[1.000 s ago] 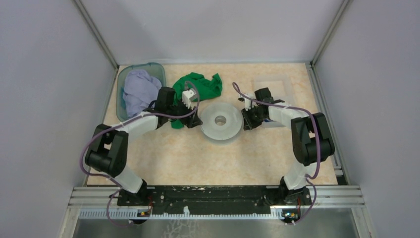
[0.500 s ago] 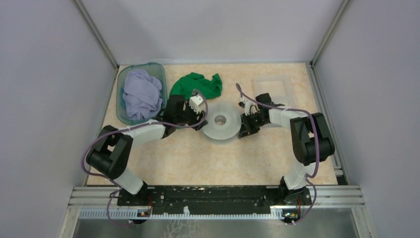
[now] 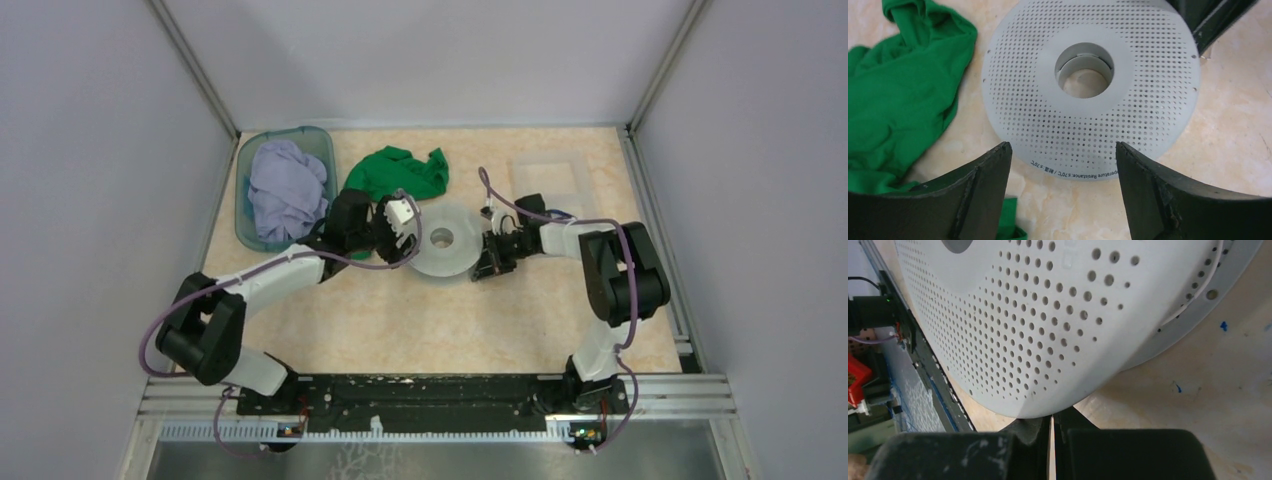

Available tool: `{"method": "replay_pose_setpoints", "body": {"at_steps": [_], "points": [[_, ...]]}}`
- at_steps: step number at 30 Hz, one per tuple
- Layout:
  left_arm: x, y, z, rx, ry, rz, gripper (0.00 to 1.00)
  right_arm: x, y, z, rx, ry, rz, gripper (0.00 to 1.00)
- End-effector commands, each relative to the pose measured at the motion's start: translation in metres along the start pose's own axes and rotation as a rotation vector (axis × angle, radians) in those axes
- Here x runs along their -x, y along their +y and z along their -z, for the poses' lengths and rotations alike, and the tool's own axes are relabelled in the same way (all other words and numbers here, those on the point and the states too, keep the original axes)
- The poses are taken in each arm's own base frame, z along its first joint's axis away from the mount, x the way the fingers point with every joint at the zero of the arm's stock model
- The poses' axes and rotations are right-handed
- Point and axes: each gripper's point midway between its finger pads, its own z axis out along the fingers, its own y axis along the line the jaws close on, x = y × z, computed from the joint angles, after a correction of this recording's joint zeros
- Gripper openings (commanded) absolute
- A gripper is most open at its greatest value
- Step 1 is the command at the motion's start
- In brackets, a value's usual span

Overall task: Wrap the cables
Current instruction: Place the cable reel at the center of the board.

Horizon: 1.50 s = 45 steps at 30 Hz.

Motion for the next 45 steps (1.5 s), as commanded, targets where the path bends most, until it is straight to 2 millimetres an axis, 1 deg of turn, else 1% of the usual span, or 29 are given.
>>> {"method": "replay_pose_setpoints", "body": {"at_steps": [1, 3, 5, 7, 9, 14, 17, 21, 24, 28, 30, 33, 36, 39, 42, 45], "points": [[0.022, -0.018, 0.011, -0.145, -0.020, -0.175, 0.81, 0.018, 0.023, 0.003, 0.118, -0.110, 0.050, 0.01], [0.017, -0.027, 0.012, -0.218, -0.002, -0.240, 0.81, 0.020, 0.027, 0.002, 0.143, -0.132, 0.048, 0.01], [0.009, -0.036, 0.013, -0.292, 0.036, -0.286, 0.82, 0.022, 0.026, 0.001, 0.139, -0.143, 0.039, 0.01], [0.002, -0.042, 0.016, -0.346, 0.079, -0.332, 0.82, 0.023, 0.024, 0.000, 0.134, -0.137, 0.030, 0.01], [0.000, -0.044, 0.017, -0.370, 0.100, -0.404, 0.83, 0.022, 0.022, -0.002, 0.126, -0.130, 0.022, 0.01], [-0.009, -0.043, 0.016, -0.402, 0.138, -0.651, 0.86, 0.022, 0.020, -0.001, 0.111, -0.128, 0.024, 0.01], [-0.019, -0.041, 0.011, -0.449, 0.196, -0.742, 0.87, 0.023, 0.019, 0.000, 0.102, -0.128, 0.031, 0.01], [-0.023, -0.032, -0.003, -0.428, 0.233, -0.863, 0.88, 0.023, 0.019, 0.001, 0.096, -0.124, 0.036, 0.01], [-0.016, -0.026, -0.017, -0.396, 0.234, -0.922, 0.88, 0.024, 0.019, 0.002, 0.091, -0.124, 0.043, 0.01], [-0.006, -0.029, -0.031, -0.392, 0.231, -0.928, 0.83, 0.025, 0.018, 0.004, 0.079, -0.117, 0.063, 0.01], [-0.004, -0.035, -0.036, -0.399, 0.231, -0.923, 0.80, 0.027, 0.018, 0.007, 0.069, -0.118, 0.074, 0.01], [-0.004, -0.044, -0.045, -0.405, 0.242, -0.878, 0.76, 0.032, 0.018, 0.012, 0.067, -0.131, 0.079, 0.04], [-0.005, -0.051, -0.055, -0.386, 0.254, -0.772, 0.70, 0.039, 0.013, 0.020, 0.065, -0.156, 0.066, 0.07], [-0.004, -0.057, -0.063, -0.345, 0.258, -0.638, 0.65, 0.042, 0.005, 0.027, 0.053, -0.179, 0.041, 0.09], [0.003, -0.061, -0.073, -0.272, 0.250, -0.526, 0.60, 0.044, -0.002, 0.032, 0.041, -0.199, 0.012, 0.10], [0.009, -0.068, -0.086, -0.208, 0.262, -0.440, 0.57, 0.047, -0.014, 0.036, 0.000, -0.220, -0.020, 0.12]]}}
